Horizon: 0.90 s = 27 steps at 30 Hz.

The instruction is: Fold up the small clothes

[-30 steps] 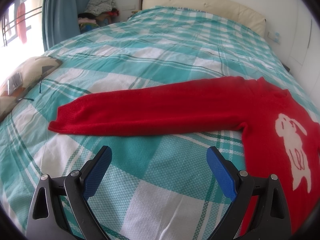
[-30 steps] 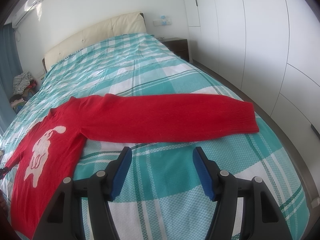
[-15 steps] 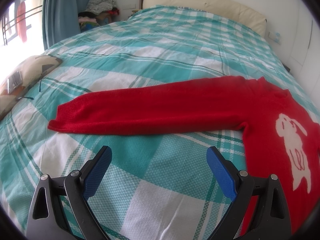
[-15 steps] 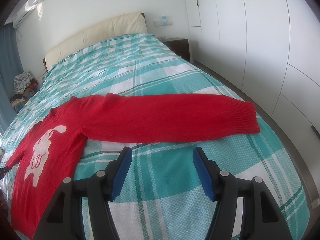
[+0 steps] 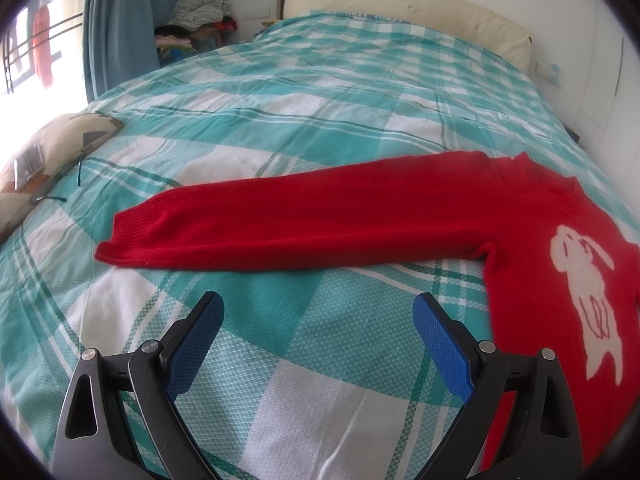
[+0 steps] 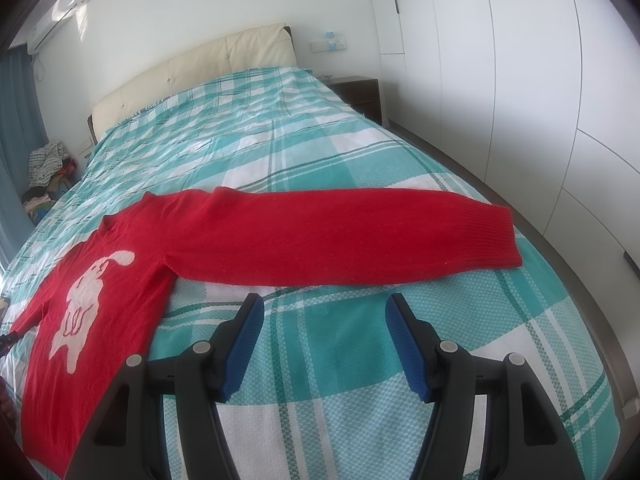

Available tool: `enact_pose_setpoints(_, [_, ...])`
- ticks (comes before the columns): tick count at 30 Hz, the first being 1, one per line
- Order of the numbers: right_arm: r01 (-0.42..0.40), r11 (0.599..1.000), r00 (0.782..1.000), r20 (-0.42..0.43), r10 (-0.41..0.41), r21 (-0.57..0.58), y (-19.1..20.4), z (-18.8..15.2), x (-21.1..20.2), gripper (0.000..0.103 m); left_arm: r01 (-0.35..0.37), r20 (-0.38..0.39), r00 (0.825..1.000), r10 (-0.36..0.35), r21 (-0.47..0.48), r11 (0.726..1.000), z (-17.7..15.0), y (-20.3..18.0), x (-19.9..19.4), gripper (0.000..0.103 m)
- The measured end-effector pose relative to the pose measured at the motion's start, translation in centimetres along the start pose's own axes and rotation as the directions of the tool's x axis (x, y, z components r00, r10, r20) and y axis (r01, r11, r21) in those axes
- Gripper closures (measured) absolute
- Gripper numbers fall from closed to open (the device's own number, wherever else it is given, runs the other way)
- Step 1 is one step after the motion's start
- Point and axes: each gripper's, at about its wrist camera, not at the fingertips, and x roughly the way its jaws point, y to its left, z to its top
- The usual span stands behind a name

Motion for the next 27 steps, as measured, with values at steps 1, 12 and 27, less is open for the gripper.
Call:
enact_pose_setpoints(1, [-0.001, 1.000, 1.000, 0.001, 0.001, 0.000, 0.1, 0.0, 0.0, 0.040, 0.001, 0.001, 1.000, -0.001, 0.000, 1.000, 0.0, 0.0, 0.0, 0.007])
enact_pose_setpoints(12, [-0.016, 0.981, 0.999, 0.052, 0.006, 0.192, -5.0, 1.1, -1.3, 0.040, 0.046, 0.035, 0.998, -0.045, -0.029, 0.999, 0.1, 0.4, -1.1, 0.007])
enact_pose_setpoints(27, [-0.289, 0.621, 0.934, 0.075, 0.348, 0.729, -20.3, 1.3, 5.7, 0.038, 0.025, 0.021, 0.999, -0.024, -0.013, 1.000, 0.2, 0.0, -0.7, 0.007])
